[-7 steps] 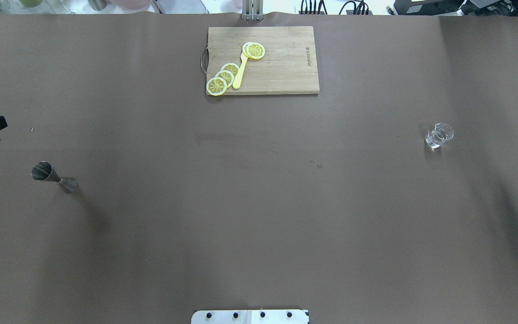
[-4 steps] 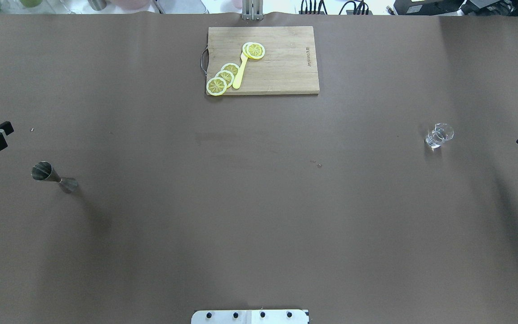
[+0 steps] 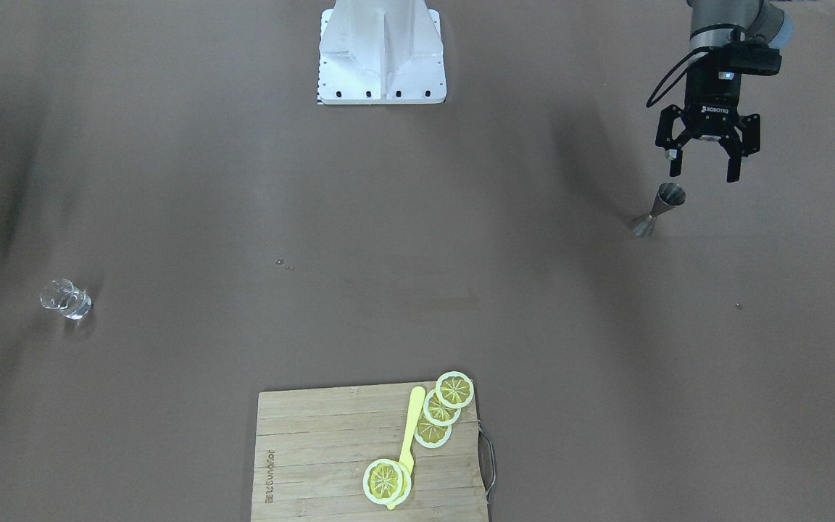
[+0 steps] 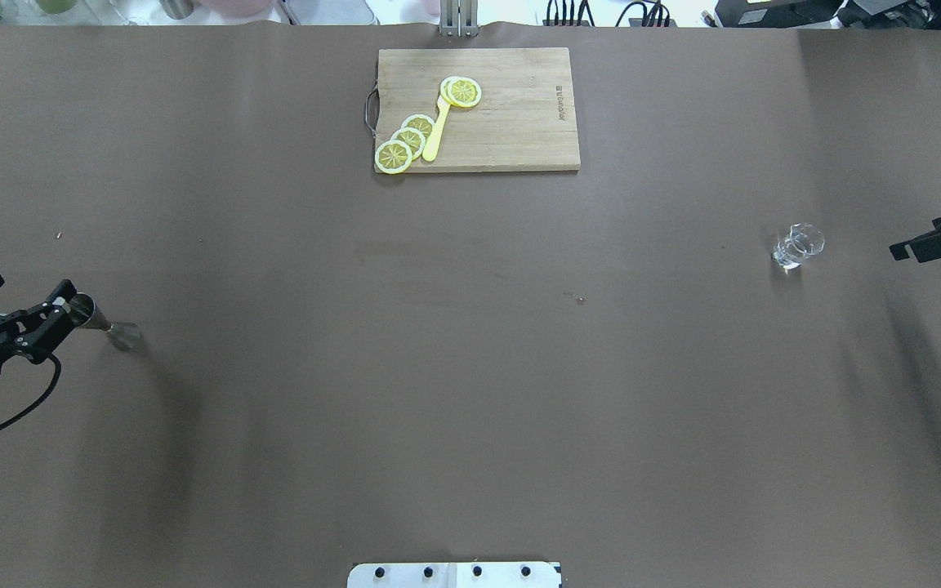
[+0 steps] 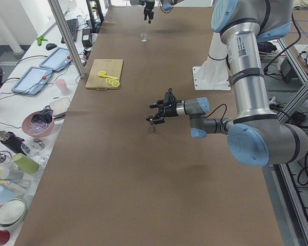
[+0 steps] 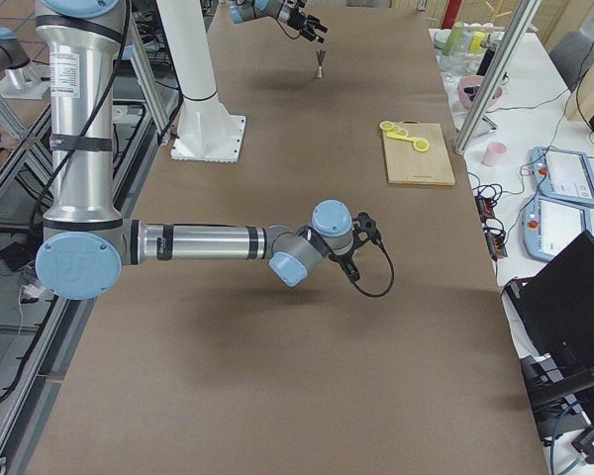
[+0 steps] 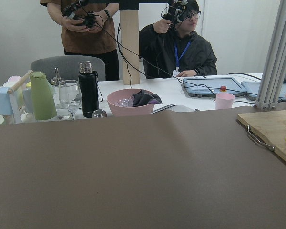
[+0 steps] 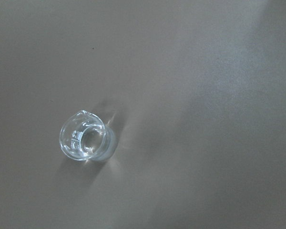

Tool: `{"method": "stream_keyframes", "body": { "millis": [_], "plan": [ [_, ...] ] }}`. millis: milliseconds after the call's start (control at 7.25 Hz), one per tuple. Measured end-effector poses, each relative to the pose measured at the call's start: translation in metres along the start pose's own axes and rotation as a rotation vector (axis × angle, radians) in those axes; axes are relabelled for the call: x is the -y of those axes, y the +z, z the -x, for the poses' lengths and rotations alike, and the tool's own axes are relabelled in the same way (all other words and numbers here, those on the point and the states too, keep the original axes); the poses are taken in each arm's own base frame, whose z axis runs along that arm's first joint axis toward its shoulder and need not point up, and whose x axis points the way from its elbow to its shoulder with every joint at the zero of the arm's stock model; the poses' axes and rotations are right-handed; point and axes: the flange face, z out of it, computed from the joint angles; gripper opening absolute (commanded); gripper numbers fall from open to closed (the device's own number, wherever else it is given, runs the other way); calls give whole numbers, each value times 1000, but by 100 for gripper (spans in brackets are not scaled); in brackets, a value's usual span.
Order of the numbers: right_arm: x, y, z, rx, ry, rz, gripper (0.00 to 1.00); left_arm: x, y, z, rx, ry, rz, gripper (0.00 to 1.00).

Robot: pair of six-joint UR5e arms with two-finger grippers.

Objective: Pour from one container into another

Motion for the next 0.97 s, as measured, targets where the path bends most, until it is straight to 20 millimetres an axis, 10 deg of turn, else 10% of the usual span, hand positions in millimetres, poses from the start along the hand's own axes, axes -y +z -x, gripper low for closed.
{"method": "stream_keyframes", "body": {
  "millis": [966],
  "plan": [
    [-24, 45, 73, -55, -50, -142, 94, -73, 38, -22, 35, -23, -92, 94]
  ]
}}
